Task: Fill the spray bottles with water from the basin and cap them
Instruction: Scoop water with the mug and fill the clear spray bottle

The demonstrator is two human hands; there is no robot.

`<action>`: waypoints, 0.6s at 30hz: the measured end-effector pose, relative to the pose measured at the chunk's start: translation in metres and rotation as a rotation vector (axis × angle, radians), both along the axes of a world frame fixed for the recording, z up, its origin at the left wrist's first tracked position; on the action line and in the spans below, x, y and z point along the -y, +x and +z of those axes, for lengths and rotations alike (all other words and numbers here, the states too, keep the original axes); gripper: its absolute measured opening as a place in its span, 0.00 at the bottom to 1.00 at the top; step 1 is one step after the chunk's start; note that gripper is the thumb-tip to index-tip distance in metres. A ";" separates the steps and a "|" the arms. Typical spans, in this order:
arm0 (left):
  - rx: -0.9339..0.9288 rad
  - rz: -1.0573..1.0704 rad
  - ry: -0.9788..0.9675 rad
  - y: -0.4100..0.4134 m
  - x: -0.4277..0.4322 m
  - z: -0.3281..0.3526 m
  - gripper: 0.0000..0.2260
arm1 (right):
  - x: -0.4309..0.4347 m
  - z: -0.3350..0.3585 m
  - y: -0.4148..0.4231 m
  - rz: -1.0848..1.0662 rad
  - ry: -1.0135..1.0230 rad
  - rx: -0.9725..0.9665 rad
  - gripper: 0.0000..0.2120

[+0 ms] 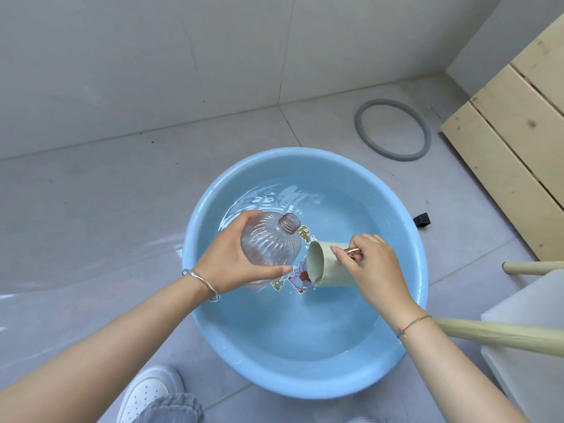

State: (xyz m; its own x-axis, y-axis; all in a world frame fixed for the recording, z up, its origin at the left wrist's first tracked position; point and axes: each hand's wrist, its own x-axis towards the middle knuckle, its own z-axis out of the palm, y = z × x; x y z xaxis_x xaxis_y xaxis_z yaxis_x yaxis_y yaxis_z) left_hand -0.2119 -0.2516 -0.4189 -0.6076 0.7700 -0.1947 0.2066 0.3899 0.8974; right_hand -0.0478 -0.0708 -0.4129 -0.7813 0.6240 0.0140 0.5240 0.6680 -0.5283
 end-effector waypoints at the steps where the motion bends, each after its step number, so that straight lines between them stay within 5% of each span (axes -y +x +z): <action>1: -0.002 0.000 -0.004 0.000 0.000 0.000 0.38 | 0.001 -0.001 0.001 -0.002 -0.003 -0.008 0.23; 10: -0.007 -0.007 -0.019 0.000 0.002 -0.003 0.42 | -0.011 0.023 0.017 -0.262 -0.232 -0.225 0.23; 18: -0.028 -0.046 0.006 0.002 0.000 0.001 0.40 | -0.010 0.061 0.014 -0.286 -0.270 -0.393 0.20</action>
